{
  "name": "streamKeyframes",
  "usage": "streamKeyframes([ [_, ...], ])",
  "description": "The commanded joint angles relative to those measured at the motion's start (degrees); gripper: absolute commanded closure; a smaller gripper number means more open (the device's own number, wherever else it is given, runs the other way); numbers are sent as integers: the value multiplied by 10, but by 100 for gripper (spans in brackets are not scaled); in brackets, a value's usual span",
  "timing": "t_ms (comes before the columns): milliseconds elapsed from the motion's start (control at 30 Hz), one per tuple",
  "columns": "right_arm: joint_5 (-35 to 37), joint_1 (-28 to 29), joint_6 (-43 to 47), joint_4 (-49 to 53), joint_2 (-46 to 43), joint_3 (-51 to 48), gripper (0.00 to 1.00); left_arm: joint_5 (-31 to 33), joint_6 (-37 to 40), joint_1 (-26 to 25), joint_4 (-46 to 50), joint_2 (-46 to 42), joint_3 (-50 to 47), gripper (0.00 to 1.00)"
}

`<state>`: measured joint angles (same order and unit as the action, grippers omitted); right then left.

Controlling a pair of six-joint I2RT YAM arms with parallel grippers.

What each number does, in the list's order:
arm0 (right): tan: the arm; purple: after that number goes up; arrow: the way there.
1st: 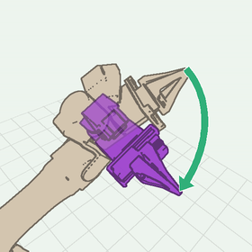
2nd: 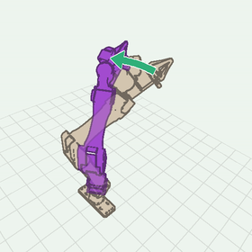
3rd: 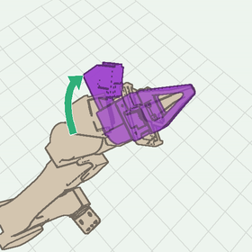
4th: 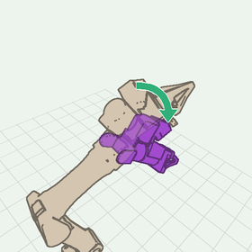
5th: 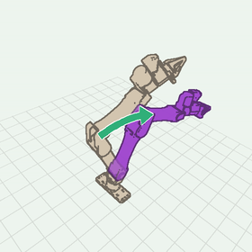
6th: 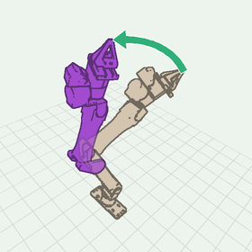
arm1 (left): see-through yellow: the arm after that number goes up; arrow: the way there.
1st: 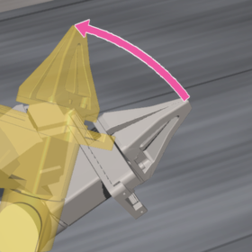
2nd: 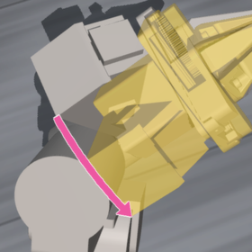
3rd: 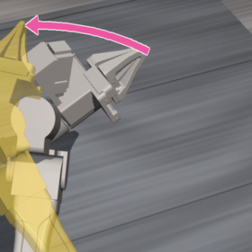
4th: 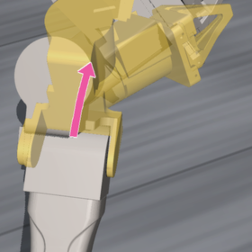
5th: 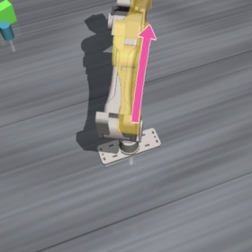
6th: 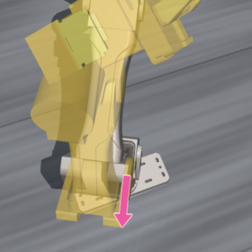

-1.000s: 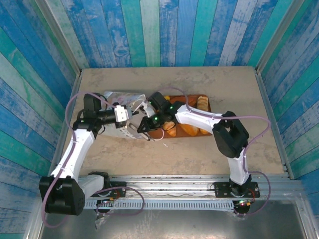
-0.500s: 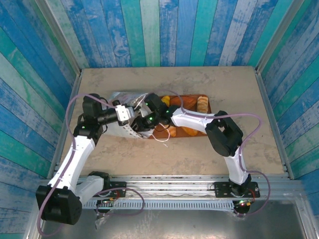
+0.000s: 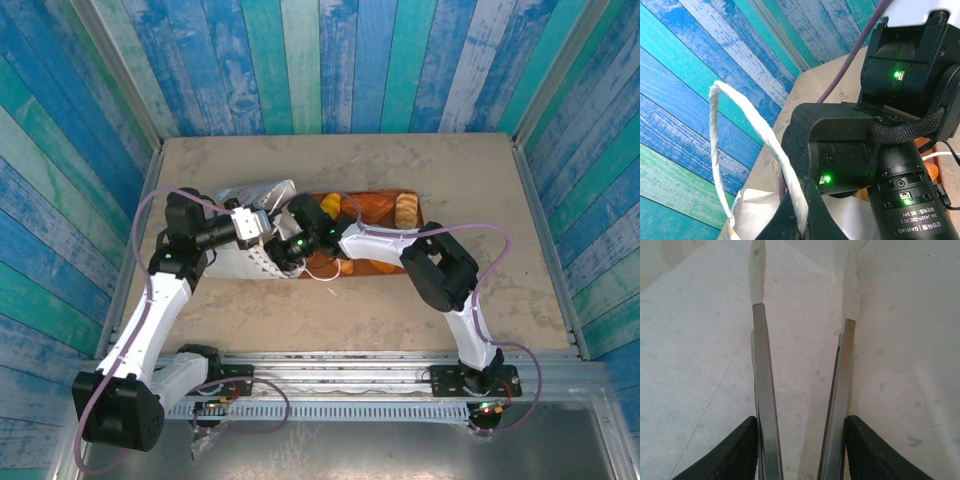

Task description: Take the fake bread out of the paper bag

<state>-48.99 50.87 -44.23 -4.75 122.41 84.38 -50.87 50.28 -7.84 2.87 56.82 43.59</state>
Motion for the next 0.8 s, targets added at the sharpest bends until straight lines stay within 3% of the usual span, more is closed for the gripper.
streamKeyframes([
  [0, -43, 5, -10, -38, 13, -5, 49, 7, -6, -1, -18, 5, -4, 100],
  [167, -62, 8, -9, -39, 14, 2, 52, 14, -4, -2, -19, 5, -5, 100],
  [433, -59, 5, 4, -23, 4, -1, 77, 21, 14, -2, -2, 2, -4, 100],
  [767, 61, -13, 51, 52, -110, -74, 83, 31, 95, -1, 116, -16, 23, 100],
])
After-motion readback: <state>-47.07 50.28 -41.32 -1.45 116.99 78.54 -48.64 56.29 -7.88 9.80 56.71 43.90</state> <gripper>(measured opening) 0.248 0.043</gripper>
